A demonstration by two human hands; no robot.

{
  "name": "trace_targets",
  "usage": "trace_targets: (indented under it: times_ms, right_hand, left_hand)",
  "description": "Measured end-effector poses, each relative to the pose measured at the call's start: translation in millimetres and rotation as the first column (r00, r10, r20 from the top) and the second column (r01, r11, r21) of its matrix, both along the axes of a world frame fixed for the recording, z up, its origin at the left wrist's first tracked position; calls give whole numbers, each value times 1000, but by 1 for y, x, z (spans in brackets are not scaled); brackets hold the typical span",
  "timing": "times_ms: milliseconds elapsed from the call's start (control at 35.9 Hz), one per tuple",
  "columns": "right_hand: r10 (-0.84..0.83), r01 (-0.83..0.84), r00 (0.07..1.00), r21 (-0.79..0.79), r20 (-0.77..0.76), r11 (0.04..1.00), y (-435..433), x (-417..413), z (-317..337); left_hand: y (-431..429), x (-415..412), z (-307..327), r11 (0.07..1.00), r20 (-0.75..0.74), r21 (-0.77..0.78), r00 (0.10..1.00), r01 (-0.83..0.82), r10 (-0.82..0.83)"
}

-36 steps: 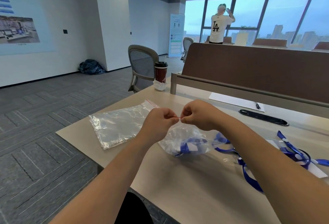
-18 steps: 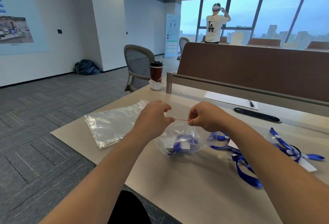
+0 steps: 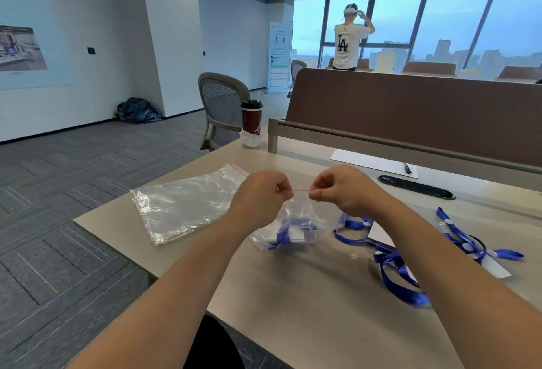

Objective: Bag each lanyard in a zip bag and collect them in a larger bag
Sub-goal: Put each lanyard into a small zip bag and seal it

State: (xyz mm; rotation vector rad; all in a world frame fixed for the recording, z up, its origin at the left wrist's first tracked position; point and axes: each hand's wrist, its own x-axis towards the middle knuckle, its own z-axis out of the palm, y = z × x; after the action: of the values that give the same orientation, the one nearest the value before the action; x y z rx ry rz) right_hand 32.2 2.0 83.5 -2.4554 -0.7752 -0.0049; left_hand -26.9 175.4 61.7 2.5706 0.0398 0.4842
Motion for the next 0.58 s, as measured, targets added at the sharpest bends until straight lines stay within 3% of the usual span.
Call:
trace_targets:
  times_ms: [250,417,584]
  right_hand:
    - [-48,48,999,42,-10,998,-19,-4,-8]
    - [-74,73,997,20,5,997,-24,-4,-14]
    - [-56,54,998,81,13,995,-23,-7,-19]
  left_hand:
    - [-5,1,0,1000,-93,-8,996,-8,7]
    - [-23,-2,5,997,-17,64,999,33,-32]
    - [-42,3,9,994,-156,59,984,89,-79]
